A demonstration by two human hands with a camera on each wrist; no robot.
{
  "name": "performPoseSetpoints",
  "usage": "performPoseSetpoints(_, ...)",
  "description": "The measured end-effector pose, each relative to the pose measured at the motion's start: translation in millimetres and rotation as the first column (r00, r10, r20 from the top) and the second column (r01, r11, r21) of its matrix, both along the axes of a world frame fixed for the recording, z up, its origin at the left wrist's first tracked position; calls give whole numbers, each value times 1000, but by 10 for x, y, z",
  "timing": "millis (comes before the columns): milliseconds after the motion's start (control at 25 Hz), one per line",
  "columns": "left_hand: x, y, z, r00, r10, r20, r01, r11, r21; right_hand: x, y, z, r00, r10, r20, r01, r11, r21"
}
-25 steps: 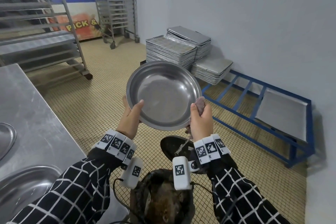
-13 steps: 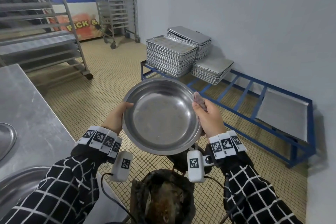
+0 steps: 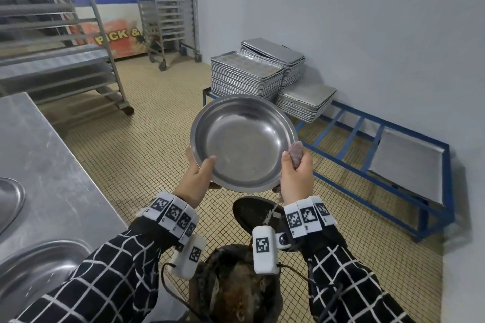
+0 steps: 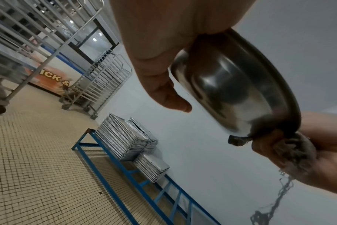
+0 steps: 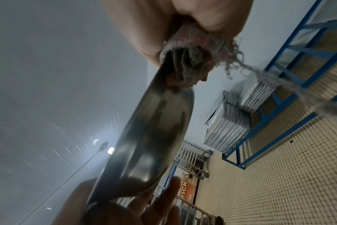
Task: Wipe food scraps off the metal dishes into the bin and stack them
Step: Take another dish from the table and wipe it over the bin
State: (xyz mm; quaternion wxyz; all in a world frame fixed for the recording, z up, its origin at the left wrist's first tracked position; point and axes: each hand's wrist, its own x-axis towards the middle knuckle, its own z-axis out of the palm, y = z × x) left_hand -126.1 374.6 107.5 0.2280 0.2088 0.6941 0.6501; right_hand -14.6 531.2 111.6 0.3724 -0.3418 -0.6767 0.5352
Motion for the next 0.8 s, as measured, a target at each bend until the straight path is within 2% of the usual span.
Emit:
performPoseSetpoints(80, -41, -18, -13, 1000, -19, 17, 19, 1000, 9, 19, 50, 21, 1000, 11, 29, -11, 1000, 16)
performPoseSetpoints(160, -122, -52, 37, 996, 16, 93, -23, 997, 72, 41, 157, 40, 997, 40, 69, -42, 999, 21)
performPoseSetpoints(240, -211, -125, 90, 988, 1, 154, -19, 993, 118, 59, 277, 39, 985, 133, 110, -134, 991, 7)
performPoseSetpoints(400, -239, -245, 91, 978, -125, 167, 109, 989, 102, 117, 327, 57, 942, 292, 165, -297, 955, 10)
performPoseSetpoints(560, -276, -260, 0, 993, -4, 118, 3, 1000, 5, 127, 228, 30, 949, 261, 177, -270, 962, 28)
performPoseSetpoints(800, -176, -172, -20, 979, 166, 121, -175, 982, 74, 83, 6, -24, 984, 159, 74, -160, 987, 10)
